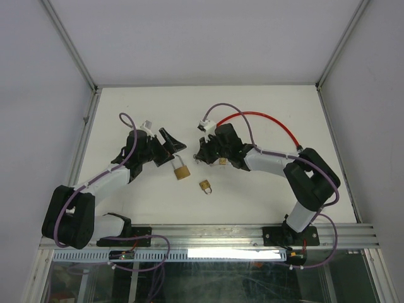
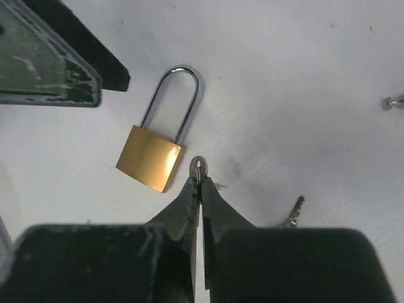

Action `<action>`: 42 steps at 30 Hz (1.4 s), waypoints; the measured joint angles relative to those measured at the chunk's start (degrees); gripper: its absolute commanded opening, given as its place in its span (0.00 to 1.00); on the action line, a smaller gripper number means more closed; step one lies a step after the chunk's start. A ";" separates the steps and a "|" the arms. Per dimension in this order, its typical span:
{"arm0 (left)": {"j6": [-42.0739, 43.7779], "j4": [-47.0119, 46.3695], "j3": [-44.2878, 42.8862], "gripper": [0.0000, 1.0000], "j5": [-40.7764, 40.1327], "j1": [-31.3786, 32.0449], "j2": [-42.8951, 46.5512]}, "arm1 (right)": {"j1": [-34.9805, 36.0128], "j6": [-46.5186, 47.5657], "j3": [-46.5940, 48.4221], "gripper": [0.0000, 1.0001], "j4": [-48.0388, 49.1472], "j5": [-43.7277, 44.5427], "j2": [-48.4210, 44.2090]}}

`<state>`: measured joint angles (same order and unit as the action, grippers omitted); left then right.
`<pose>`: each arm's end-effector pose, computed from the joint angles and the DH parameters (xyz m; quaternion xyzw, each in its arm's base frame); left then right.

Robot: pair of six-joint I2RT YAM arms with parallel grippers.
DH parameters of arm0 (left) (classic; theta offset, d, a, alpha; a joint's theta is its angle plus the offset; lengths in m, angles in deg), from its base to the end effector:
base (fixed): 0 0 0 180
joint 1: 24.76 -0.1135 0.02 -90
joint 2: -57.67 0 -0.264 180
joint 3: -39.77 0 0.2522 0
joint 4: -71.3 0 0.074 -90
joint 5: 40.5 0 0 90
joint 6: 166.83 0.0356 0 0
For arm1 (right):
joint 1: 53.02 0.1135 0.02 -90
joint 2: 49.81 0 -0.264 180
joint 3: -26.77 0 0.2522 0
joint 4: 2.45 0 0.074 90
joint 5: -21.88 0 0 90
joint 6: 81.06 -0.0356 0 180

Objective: Unlock with the key
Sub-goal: Pick up the key from the center of the board.

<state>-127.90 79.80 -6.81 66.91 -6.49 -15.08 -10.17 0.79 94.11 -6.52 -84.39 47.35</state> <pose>0.2406 -0.0906 0.1930 -0.1798 0.8597 -0.3713 0.3012 0.2583 0.2532 0.1897 -0.3240 0.8140 0.3132 0.3665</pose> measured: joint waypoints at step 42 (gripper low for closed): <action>-6.47 -10.88 2.78 0.50 10.08 0.00 -4.31 | 2.38 6.38 -2.82 0.00 8.41 -10.78 -2.84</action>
<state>-134.37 68.91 -4.04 76.99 -6.49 -19.38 -7.79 7.18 91.29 1.90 -95.17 44.51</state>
